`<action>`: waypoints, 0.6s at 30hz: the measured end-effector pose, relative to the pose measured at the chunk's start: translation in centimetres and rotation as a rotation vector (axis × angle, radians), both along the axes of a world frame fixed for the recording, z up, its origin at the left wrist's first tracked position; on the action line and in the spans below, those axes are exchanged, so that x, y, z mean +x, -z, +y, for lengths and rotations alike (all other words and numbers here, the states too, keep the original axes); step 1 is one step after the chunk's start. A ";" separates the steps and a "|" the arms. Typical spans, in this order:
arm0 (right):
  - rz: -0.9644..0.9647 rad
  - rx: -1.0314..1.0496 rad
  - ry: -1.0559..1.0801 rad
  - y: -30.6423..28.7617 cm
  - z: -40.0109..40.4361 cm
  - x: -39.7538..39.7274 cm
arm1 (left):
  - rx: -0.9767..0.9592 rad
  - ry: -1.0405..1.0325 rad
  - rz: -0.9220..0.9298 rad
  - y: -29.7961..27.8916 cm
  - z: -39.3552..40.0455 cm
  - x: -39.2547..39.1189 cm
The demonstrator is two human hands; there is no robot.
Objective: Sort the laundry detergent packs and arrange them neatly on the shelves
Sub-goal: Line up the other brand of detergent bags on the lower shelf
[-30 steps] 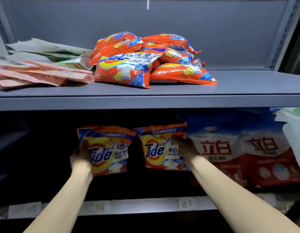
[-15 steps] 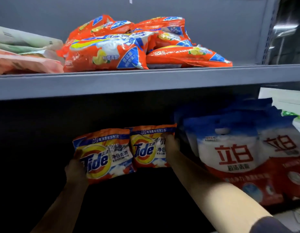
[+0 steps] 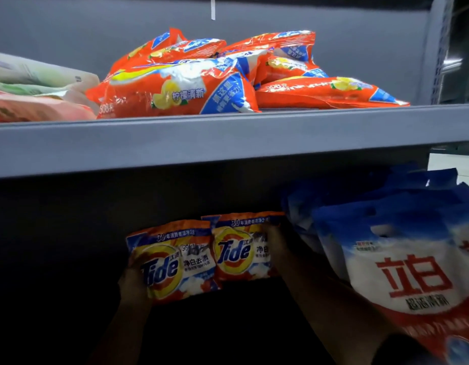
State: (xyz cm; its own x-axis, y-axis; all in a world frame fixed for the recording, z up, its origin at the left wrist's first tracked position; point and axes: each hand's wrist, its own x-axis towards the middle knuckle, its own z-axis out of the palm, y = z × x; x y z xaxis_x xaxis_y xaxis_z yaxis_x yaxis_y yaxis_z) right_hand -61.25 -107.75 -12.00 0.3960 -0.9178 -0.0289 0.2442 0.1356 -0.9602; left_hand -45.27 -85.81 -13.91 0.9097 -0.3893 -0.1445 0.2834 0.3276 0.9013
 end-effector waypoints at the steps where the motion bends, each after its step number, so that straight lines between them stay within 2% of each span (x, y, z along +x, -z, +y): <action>1: 0.045 -0.011 -0.016 0.2 -0.3 0.0 | 0.002 0.057 0.005 -0.2 0.0 0.1; 7: 0.250 -0.079 -0.057 0.4 -1.2 0.5 | 0.068 -0.039 -0.016 -0.1 -1.1 0.8; 9: 0.214 -0.109 -0.040 0.9 -1.3 0.7 | 0.107 -0.096 -0.036 0.7 -1.7 0.6; 12: 0.130 -0.318 0.099 1.5 0.2 0.3 | 0.221 -0.214 -0.033 2.0 -2.0 -0.1; 15: 0.249 -0.556 0.293 2.3 2.8 -0.4 | 0.666 -0.328 -0.317 2.7 -2.1 -1.8; 18: 0.759 -0.793 0.408 3.9 5.0 -1.8 | 0.955 -0.401 -0.802 3.4 -2.1 -4.6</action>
